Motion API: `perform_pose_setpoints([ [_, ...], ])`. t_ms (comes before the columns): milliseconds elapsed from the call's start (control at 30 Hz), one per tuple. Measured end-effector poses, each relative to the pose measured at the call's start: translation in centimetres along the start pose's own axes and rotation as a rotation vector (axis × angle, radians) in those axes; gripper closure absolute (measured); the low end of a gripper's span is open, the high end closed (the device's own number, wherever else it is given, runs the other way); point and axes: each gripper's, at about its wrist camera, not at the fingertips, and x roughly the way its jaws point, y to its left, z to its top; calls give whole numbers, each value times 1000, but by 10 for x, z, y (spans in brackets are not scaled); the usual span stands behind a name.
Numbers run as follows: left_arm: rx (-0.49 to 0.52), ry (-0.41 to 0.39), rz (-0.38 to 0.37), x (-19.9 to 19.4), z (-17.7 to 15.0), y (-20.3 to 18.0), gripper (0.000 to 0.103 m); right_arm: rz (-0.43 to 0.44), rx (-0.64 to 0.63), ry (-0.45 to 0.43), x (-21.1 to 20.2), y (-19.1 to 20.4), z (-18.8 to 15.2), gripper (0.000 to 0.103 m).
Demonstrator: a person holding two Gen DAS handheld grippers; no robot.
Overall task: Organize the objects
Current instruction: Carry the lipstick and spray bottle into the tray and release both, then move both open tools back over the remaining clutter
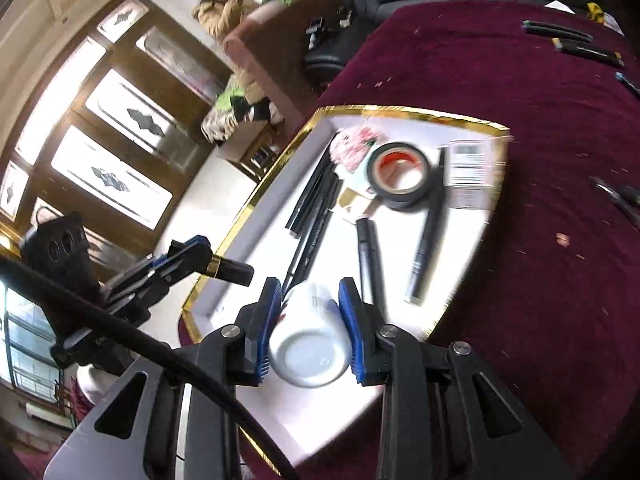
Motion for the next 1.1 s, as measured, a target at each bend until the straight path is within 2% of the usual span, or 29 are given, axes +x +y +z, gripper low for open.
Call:
perform_pose_setpoints([
  [200,-13,55,9,20,7,25,89,-53,-21,73,56,9,17,75],
  [433,-19,164,25,60,19,37,89,-105,-27,113,83,3,42,75],
  [633,-47,168,18,73,31,39,89,-145,-23,128,99,-8,48,75],
  [733,-55,169,18,78,33,39,88,-132,-3,114,99,-14,49,74],
  [767,-55,172,17,80,33,39,87,-130,0,109,99,-14,50,74],
  [800,-58,176,19,82,34,41,81,-127,1,102,97,-15,50,73],
  [833,-63,175,23,83,34,42,76,-125,0,94,95,-14,50,71],
  [867,-65,170,20,82,34,42,65,-122,-2,90,93,-14,50,71],
  [1000,-69,129,8,69,38,40,62,-112,6,42,73,-12,46,71],
  [1100,-90,20,-34,41,41,32,60,-135,-2,-32,33,-11,40,71],
])
